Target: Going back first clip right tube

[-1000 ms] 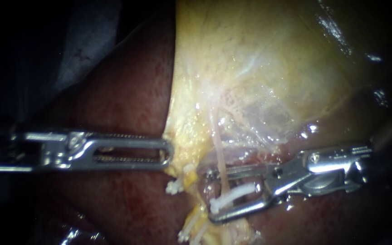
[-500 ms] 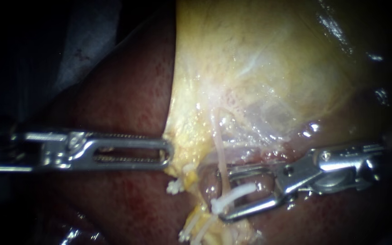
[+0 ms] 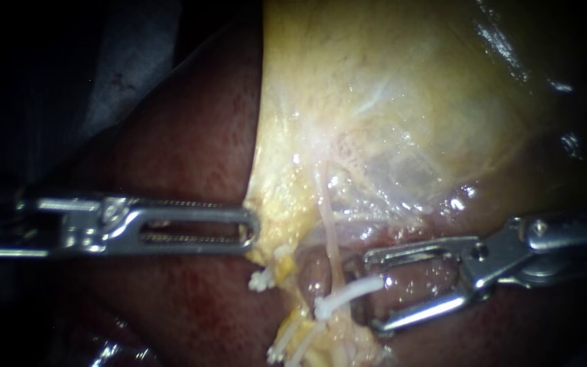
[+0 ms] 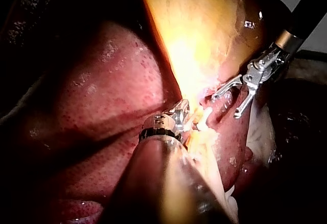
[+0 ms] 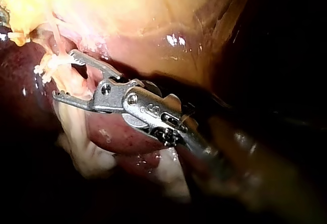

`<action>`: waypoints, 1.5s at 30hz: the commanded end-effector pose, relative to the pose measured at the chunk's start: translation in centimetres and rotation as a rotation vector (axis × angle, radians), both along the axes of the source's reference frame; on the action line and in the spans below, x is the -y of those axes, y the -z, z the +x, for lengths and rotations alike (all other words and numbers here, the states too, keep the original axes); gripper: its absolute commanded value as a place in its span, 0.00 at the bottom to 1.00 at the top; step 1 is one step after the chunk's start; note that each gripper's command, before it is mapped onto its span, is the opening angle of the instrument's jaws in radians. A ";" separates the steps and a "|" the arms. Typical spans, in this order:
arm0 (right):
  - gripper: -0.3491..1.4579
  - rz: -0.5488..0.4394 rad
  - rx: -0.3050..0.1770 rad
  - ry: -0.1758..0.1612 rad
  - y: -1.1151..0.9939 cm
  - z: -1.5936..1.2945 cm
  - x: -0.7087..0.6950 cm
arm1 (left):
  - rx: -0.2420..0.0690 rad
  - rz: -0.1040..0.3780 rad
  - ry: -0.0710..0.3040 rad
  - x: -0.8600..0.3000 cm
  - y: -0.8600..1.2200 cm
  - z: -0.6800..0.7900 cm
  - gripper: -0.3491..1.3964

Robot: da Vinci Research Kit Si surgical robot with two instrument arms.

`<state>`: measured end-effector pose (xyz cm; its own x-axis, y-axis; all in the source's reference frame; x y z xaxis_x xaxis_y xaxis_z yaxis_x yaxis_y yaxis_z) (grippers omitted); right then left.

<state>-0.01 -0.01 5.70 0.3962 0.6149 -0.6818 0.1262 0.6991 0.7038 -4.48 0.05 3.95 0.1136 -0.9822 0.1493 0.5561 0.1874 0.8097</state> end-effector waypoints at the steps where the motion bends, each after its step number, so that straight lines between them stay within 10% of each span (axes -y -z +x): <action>1: 0.49 0.002 0.004 -0.009 0.03 -0.03 -0.04 | 0.000 0.000 0.000 0.00 0.00 0.00 0.00; 15: 0.52 -0.065 0.022 -0.099 0.30 -0.21 -0.73 | 0.000 0.000 0.000 0.00 0.00 -0.01 0.00; 33: 0.52 -0.067 0.023 -0.120 0.33 -0.18 -0.78 | 0.000 -0.001 -0.001 0.03 -0.03 -0.04 0.00; 45: 0.52 -0.068 0.023 -0.120 0.33 -0.18 -0.77 | 0.007 -0.002 -0.017 0.22 -0.24 -0.40 0.00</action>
